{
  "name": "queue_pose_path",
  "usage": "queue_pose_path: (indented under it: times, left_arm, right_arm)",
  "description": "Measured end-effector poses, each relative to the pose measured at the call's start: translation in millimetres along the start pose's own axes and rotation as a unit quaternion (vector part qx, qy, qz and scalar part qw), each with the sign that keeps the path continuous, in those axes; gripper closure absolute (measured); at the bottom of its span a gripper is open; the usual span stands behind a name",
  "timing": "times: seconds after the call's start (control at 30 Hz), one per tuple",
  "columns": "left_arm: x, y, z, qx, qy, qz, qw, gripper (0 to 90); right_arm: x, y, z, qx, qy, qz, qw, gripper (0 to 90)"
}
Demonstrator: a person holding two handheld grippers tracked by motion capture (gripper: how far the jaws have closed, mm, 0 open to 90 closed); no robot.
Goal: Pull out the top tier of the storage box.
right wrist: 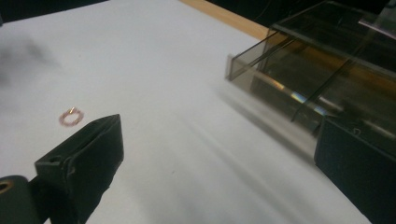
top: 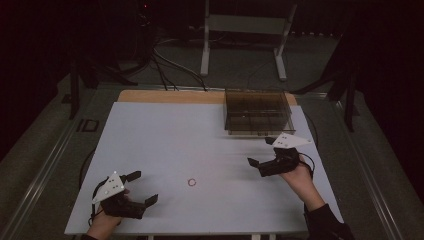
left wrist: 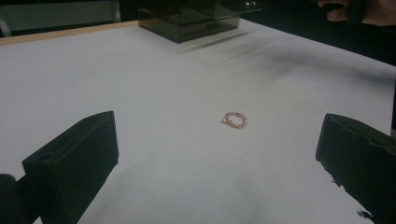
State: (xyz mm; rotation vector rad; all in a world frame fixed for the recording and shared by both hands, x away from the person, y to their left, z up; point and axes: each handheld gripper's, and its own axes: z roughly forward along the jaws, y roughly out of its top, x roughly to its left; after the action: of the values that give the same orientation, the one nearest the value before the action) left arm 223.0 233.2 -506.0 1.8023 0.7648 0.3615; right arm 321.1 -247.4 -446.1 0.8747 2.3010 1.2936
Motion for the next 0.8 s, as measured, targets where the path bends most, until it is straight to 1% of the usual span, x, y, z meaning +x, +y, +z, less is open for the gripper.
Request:
queue_pose_path:
  times: [0.03,0.1,0.13,0.17,0.2,0.23,0.27,0.3,0.33,0.37,0.47,0.53,0.6,0.63,0.7,0.77,0.8]
  left_arm:
    - [0.3,0.0,0.1,0.0,0.0,0.0,1.0,0.0]
    - [0.4,0.4,0.1,-0.002,0.0,-0.001,1.0,0.0]
    - [0.4,0.4,0.1,-0.002,0.0,-0.001,1.0,0.0]
    - [0.4,0.4,0.1,-0.002,0.0,-0.001,1.0,0.0]
    - [0.3,0.1,0.2,0.001,0.0,0.001,1.0,0.0]
    - [0.3,0.1,0.2,0.001,0.0,0.001,1.0,0.0]
    - [0.4,0.2,-0.1,-0.001,0.0,0.0,1.0,0.0]
    - [0.5,0.5,-0.3,-0.003,0.001,-0.001,1.0,0.0]
    - [0.7,0.4,-0.3,-0.003,0.001,-0.001,1.0,0.0]
    - [0.9,0.2,-0.4,-0.001,0.0,-0.001,1.0,0.0]
    - [1.1,0.6,-0.3,-0.003,0.001,-0.001,1.0,0.0]
    - [1.2,0.5,-0.3,-0.003,0.001,-0.001,1.0,0.0]
    - [1.5,0.2,-0.6,-0.001,0.001,-0.002,1.0,0.0]
    - [1.5,0.2,-0.6,-0.001,0.001,-0.002,1.0,0.0]
    - [1.9,0.3,-0.9,-0.003,0.001,-0.001,1.0,0.0]
    - [1.9,0.1,-0.9,-0.002,0.001,-0.002,1.0,0.0]
    - [2.1,0.5,-1.3,-0.003,0.001,-0.001,1.0,0.0]
  right_arm:
    - [2.1,-3.2,-0.3,-0.002,-0.003,0.002,1.0,1.9]
    - [5.2,-10.0,-1.0,-0.011,0.0,0.012,0.9999,1.9]
    - [5.2,-10.0,-1.0,-0.011,0.0,0.012,0.9999,1.9]
    - [6.5,-13.6,-1.1,-0.016,-0.005,0.015,0.9997,1.9]
    - [9.6,-21.9,-1.3,-0.018,-0.004,0.028,0.9995,1.9]
    - [9.6,-21.9,-1.3,-0.018,-0.004,0.028,0.9995,1.9]
    - [12.9,-28.8,-1.8,-0.016,-0.009,0.031,0.9993,1.9]
    - [13.8,-32.0,-2.4,-0.014,-0.003,0.034,0.9993,1.9]
    - [13.8,-32.0,-2.4,-0.014,-0.003,0.034,0.9993,1.9]
    - [17.0,-37.5,-3.3,-0.012,-0.005,0.033,0.9994,1.9]
    - [21.8,-44.2,-3.4,-0.001,-0.008,0.023,0.9997,1.9]
    - [23.5,-46.6,-3.4,0.002,-0.007,0.024,0.9997,1.9]
    - [28.7,-54.4,-3.3,0.005,-0.005,0.027,0.9996,1.9]
    - [28.7,-54.4,-3.3,0.005,-0.005,0.027,0.9996,1.9]
    - [32.1,-61.0,-4.1,0.01,-0.005,0.03,0.9995,1.9]
    - [32.5,-62.7,-4.7,0.01,-0.004,0.032,0.9994,1.9]
    - [33.0,-65.6,-6.6,0.006,-0.006,0.037,0.9993,1.9]
